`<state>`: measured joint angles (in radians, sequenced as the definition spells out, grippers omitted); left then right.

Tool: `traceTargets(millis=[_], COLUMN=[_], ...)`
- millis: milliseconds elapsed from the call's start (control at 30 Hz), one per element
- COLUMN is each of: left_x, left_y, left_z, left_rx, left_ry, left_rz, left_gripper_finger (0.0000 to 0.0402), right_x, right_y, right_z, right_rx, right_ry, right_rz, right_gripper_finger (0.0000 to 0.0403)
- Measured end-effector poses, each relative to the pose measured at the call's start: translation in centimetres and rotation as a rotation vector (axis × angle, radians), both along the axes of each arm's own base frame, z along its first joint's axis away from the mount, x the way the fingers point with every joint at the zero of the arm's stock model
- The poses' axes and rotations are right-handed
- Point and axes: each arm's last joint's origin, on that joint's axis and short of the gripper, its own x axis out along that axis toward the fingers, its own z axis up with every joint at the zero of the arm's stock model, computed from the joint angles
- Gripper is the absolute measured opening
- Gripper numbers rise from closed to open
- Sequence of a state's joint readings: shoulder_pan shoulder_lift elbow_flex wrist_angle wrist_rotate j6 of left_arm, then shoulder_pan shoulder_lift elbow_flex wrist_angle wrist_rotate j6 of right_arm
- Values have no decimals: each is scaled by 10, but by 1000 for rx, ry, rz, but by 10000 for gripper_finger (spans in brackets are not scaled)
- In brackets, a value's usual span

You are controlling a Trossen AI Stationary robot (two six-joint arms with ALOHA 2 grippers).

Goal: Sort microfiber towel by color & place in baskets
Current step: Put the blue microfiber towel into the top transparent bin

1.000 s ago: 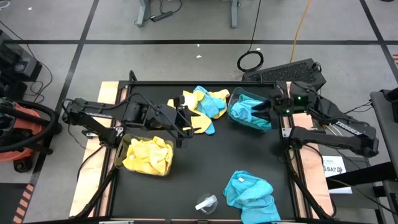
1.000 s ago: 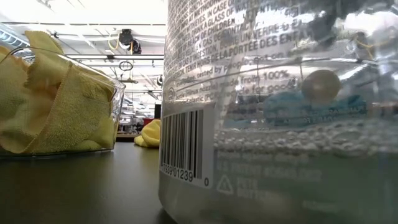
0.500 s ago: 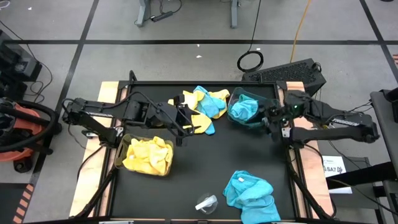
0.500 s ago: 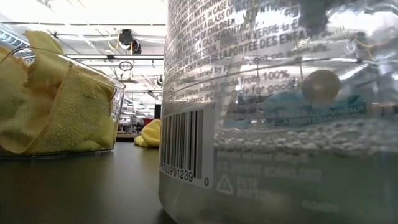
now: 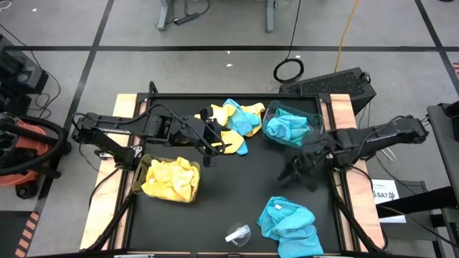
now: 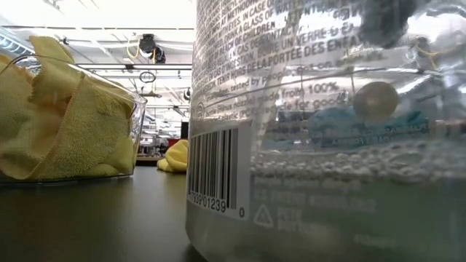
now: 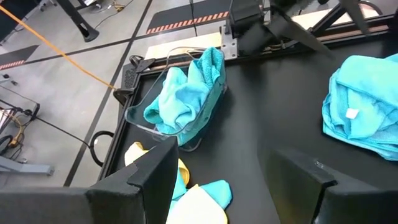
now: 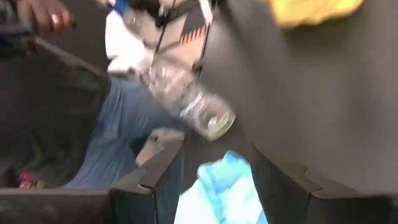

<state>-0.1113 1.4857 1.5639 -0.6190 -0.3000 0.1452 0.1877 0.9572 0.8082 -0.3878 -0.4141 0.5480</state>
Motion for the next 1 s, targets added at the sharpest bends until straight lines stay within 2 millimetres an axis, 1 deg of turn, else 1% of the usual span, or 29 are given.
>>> traceTargets(millis=[133,267,467,733,867,1000], left_x=[0,-1,-1,-1,-1,-1], left_y=[0,0,0,0,0,0], left_z=[0,-1,-2,-2,-2,-2], left_rx=[1,1,1,-5,-11,-11], left_ry=[4,11,19,17,17,18], left_rz=[-1,-1,-1,2,-5,-6], left_gripper_finger=[226,226,226,226,226,226], right_x=[7,9,6,0,0,1], right_y=[18,38,68,101,116,126], right_z=[-12,-20,-29,-47,-55,-63], right_rx=[22,46,64,9,-5,-42], right_ry=[92,162,228,316,329,313], right_rz=[50,101,163,174,194,167], right_gripper_finger=[176,176,176,179,201,241])
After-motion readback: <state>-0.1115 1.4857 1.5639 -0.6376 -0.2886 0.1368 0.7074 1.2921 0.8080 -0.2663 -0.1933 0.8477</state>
